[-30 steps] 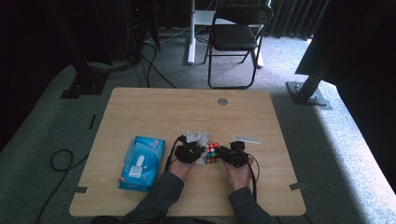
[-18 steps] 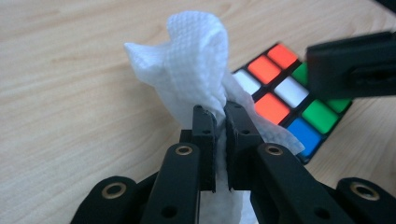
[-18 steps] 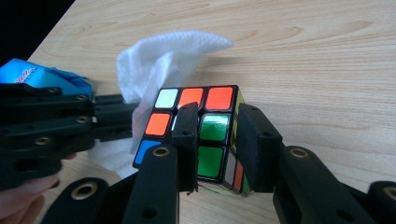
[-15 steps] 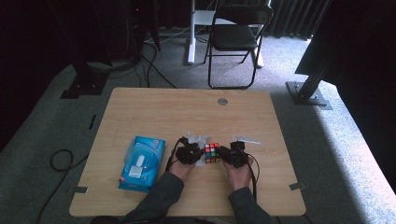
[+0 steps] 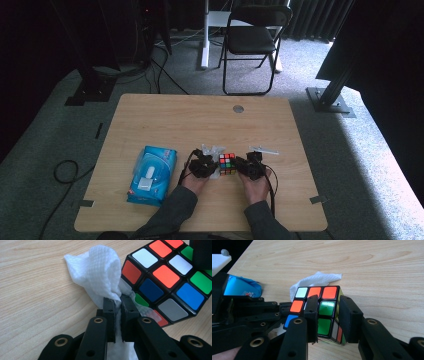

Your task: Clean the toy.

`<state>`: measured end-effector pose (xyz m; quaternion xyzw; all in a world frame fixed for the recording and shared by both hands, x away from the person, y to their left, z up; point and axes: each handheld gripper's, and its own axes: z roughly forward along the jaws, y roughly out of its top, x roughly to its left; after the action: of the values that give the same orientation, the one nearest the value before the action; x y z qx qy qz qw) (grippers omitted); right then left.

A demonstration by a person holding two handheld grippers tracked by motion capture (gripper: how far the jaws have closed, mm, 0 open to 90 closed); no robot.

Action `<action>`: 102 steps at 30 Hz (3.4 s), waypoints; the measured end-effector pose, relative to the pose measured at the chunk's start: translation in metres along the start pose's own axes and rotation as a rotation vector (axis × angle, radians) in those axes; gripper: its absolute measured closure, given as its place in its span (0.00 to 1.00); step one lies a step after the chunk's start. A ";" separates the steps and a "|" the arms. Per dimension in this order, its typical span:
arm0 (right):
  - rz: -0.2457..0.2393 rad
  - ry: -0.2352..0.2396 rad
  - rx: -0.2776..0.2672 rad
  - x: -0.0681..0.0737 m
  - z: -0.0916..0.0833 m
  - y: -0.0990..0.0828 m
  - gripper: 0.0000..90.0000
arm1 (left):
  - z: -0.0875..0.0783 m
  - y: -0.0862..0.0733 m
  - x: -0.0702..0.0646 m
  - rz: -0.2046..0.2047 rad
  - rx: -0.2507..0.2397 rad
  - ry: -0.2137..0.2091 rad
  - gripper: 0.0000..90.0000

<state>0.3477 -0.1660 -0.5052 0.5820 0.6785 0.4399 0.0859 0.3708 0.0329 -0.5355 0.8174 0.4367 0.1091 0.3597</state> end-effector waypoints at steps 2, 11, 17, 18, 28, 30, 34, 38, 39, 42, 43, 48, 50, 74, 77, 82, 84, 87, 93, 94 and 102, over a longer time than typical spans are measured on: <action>0.003 0.001 0.000 0.000 0.000 0.000 0.77 | 0.000 0.000 0.000 0.002 0.000 0.000 0.93; 0.007 0.005 -0.004 -0.001 0.000 -0.001 0.77 | -0.004 0.000 0.002 -0.002 -0.014 0.000 0.93; 0.008 0.007 -0.005 -0.001 0.000 -0.001 0.77 | -0.014 0.003 0.002 -0.002 -0.042 -0.005 0.93; 0.008 0.007 -0.005 -0.001 0.000 -0.001 0.77 | -0.015 0.003 0.002 -0.002 -0.048 -0.006 0.93; 0.008 0.006 -0.006 -0.001 0.000 -0.001 0.77 | -0.029 0.007 -0.004 0.014 -0.088 -0.031 0.93; 0.008 0.007 -0.006 -0.001 0.000 -0.001 0.77 | -0.031 0.008 -0.005 0.016 -0.096 -0.033 0.93; 0.007 0.007 -0.006 -0.001 0.000 -0.001 0.77 | -0.036 0.009 -0.008 0.026 -0.105 -0.039 0.93; 0.007 0.008 -0.005 -0.001 0.000 -0.001 0.77 | -0.038 0.009 -0.013 0.033 -0.107 -0.047 0.93; 0.008 0.008 -0.005 -0.001 0.000 -0.001 0.77 | -0.037 0.009 -0.014 0.036 -0.105 -0.045 0.93; 0.007 0.006 -0.003 -0.001 0.000 -0.001 0.77 | -0.036 0.009 -0.014 0.034 -0.100 -0.046 0.93; 0.007 0.006 -0.003 -0.001 0.000 -0.001 0.77 | -0.036 0.009 -0.014 0.034 -0.099 -0.046 0.93; 0.007 0.006 -0.004 -0.001 0.000 -0.001 0.77 | -0.035 0.009 -0.014 0.037 -0.098 -0.042 0.93; 0.007 0.005 -0.004 -0.001 0.000 -0.001 0.77 | -0.034 0.008 -0.014 0.036 -0.094 -0.042 0.93; 0.010 0.008 -0.010 -0.001 0.000 -0.002 0.77 | -0.007 -0.009 -0.011 0.036 0.000 0.002 0.93; 0.010 0.008 -0.010 -0.001 0.000 -0.002 0.77 | -0.007 -0.009 -0.010 0.036 0.001 0.001 0.93; 0.011 0.009 -0.012 -0.002 0.000 -0.002 0.77 | -0.007 -0.010 -0.010 0.031 -0.003 -0.003 0.93; 0.014 0.010 -0.011 -0.002 0.000 -0.002 0.77 | -0.008 -0.010 -0.010 0.032 -0.007 -0.003 0.92; 0.015 0.013 -0.012 -0.002 0.000 -0.002 0.77 | -0.010 -0.010 -0.008 0.032 -0.008 -0.003 0.92; 0.017 0.014 -0.014 -0.002 0.000 -0.002 0.77 | -0.014 -0.010 -0.006 0.023 -0.021 -0.003 0.92; 0.017 0.014 -0.014 -0.002 0.000 -0.002 0.77 | -0.016 -0.010 -0.005 0.023 -0.022 -0.003 0.92; 0.017 0.014 -0.014 -0.002 0.000 -0.002 0.77 | -0.028 -0.007 -0.005 0.017 -0.062 -0.023 0.92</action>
<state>0.3468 -0.1674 -0.5075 0.5839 0.6711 0.4495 0.0815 0.3496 0.0449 -0.5193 0.8108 0.4220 0.1162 0.3887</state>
